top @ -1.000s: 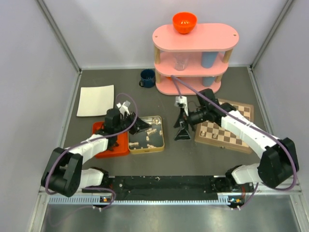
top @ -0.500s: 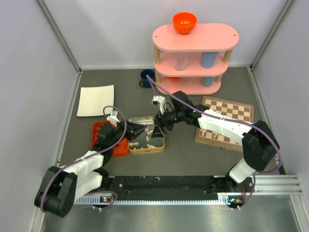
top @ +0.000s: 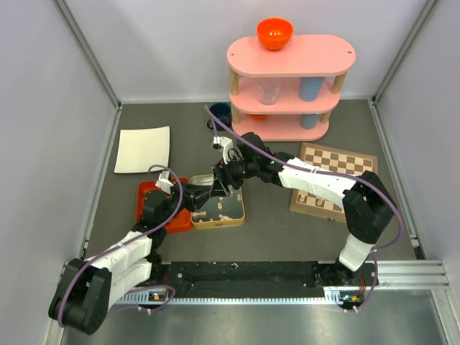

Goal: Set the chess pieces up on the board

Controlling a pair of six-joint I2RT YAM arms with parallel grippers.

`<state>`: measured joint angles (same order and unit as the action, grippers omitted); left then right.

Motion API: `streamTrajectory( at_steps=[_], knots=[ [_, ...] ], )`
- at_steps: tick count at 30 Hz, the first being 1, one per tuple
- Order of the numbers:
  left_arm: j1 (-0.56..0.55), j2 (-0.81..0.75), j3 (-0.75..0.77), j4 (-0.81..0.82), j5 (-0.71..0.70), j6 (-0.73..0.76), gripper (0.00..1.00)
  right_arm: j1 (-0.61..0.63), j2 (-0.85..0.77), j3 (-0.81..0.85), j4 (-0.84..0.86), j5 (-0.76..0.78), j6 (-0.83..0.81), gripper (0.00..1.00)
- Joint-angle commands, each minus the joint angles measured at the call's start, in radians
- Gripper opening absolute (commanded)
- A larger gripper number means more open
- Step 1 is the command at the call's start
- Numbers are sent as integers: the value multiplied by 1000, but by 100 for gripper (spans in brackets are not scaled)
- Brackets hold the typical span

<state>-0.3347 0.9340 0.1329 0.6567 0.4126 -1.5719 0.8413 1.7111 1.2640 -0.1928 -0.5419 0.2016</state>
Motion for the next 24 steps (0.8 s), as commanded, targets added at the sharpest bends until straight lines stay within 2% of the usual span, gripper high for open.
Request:
streamTrajectory(
  at_steps=[1,5,14,16,17,18,24],
  knots=[
    [-3,-18,-13,81,-11,-40,0,16,27,64,42,22,39,67],
    [-4,-14,-21,109,-8,-72,1,22,31,63,50,28,48,61],
    [-10,-1,-26,135,5,-88,8,24,44,57,62,88,50,33],
    [-10,-1,-29,135,5,-86,12,24,41,51,65,99,45,26],
    [-10,-1,-33,133,6,-85,20,25,39,49,66,100,39,24],
    [-10,0,-35,132,6,-83,22,25,38,48,67,106,35,21],
    [-10,2,-41,112,5,-57,33,22,31,26,72,119,7,16]
  ],
)
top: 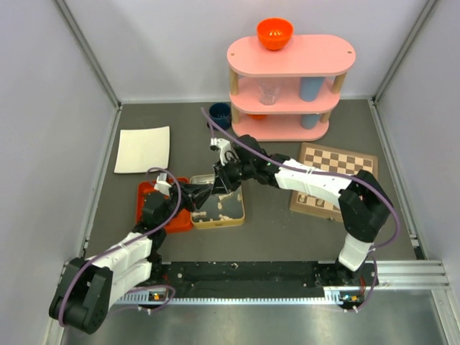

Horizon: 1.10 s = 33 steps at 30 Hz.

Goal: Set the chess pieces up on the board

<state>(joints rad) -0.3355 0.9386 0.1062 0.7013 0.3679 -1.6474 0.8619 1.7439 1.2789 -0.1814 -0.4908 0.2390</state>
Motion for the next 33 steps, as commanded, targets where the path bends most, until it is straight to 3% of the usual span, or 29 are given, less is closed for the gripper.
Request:
streamTrajectory(
  at_steps=[1,12,18,21,26,32,33],
  knots=[
    [-10,-1,-14,66,49,26,34,5,0,7,60,67,-30,16],
    [-4,-17,-5,-43,25,142,53,3,-18,-42,57,58,-101,15],
    [22,-72,88,-304,46,427,65,5,-50,-76,42,44,-208,15],
    [30,-57,135,-358,94,498,65,3,-73,-102,53,15,-233,15],
    [35,14,156,-304,192,531,65,3,-81,-112,54,-52,-279,15],
    [36,107,170,-250,264,529,58,5,-86,-112,56,-81,-285,15],
    [36,111,171,-246,270,528,53,3,-86,-112,56,-86,-287,14]
  ],
)
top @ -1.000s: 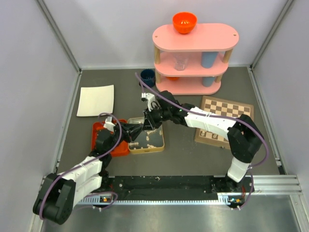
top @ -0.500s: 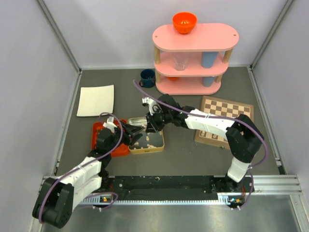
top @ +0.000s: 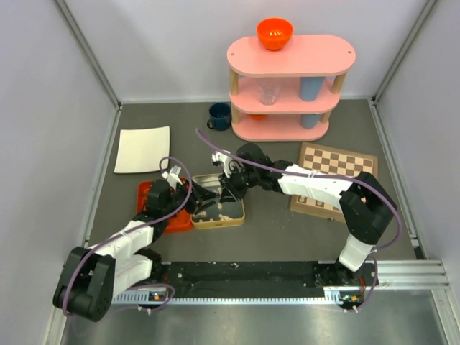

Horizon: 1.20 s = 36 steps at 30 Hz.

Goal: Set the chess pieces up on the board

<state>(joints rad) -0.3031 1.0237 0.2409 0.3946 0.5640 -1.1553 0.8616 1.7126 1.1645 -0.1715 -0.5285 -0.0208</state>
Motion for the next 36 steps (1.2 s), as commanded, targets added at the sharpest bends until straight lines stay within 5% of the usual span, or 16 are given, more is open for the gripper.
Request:
streamTrajectory(
  at_steps=[1,10,19,27,29,32,36],
  knots=[
    [4,30,37,67,79,35,51,4,-54,3,46,-57,-30,15],
    [7,32,40,101,96,6,49,4,-50,-3,40,-90,-45,15],
    [21,18,26,156,117,-47,31,4,-54,-6,33,-97,-54,15],
    [25,15,18,165,125,-66,4,2,-67,-5,29,-100,-59,18],
    [28,6,11,181,114,-89,1,2,-77,6,1,-94,-68,30],
    [30,-25,-11,205,84,-141,0,-27,-109,11,-34,-158,-90,60],
    [30,-69,-73,280,31,-253,0,-102,-145,3,-36,-266,-61,72]
  ],
)
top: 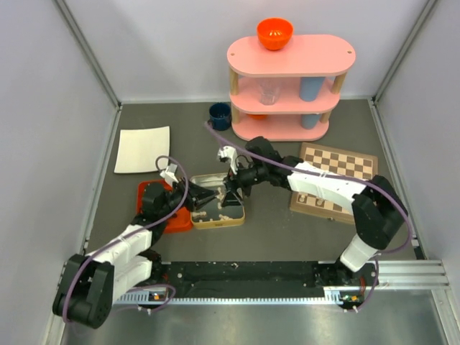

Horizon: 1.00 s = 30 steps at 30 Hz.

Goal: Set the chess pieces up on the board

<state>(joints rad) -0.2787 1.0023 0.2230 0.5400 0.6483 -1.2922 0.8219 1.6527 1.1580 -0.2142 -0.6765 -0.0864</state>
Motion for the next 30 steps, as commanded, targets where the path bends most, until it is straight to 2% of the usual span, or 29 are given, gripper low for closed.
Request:
streamTrajectory(
  at_steps=[1,4,6,11,12,13,14,16,23,30],
  knots=[
    [6,-57,-69,155,-64,-140,0,-81,-90,6,16,-138,13,73],
    [6,-65,-109,221,-91,-246,0,-90,-102,-3,22,-172,-4,75],
    [6,-62,-119,215,-87,-311,0,-90,-103,3,0,-195,-85,75],
    [6,-30,-68,40,-30,-444,0,-83,-102,61,-80,-224,-300,75],
    [6,-28,-53,-13,-19,-458,0,-78,-100,72,-114,-212,-368,75],
    [6,-34,-36,-164,-18,-466,0,-73,-96,91,-132,-198,-401,75],
    [4,-40,2,-242,-22,-473,0,-58,-93,95,-143,-181,-455,74],
    [4,-62,22,-340,-39,-486,0,-37,-82,108,-155,-123,-493,73],
    [4,-129,53,-460,-102,-547,0,77,-36,138,-163,80,-588,66],
    [4,-122,38,-424,-75,-587,0,125,-24,138,-145,195,-608,52]
  ],
)
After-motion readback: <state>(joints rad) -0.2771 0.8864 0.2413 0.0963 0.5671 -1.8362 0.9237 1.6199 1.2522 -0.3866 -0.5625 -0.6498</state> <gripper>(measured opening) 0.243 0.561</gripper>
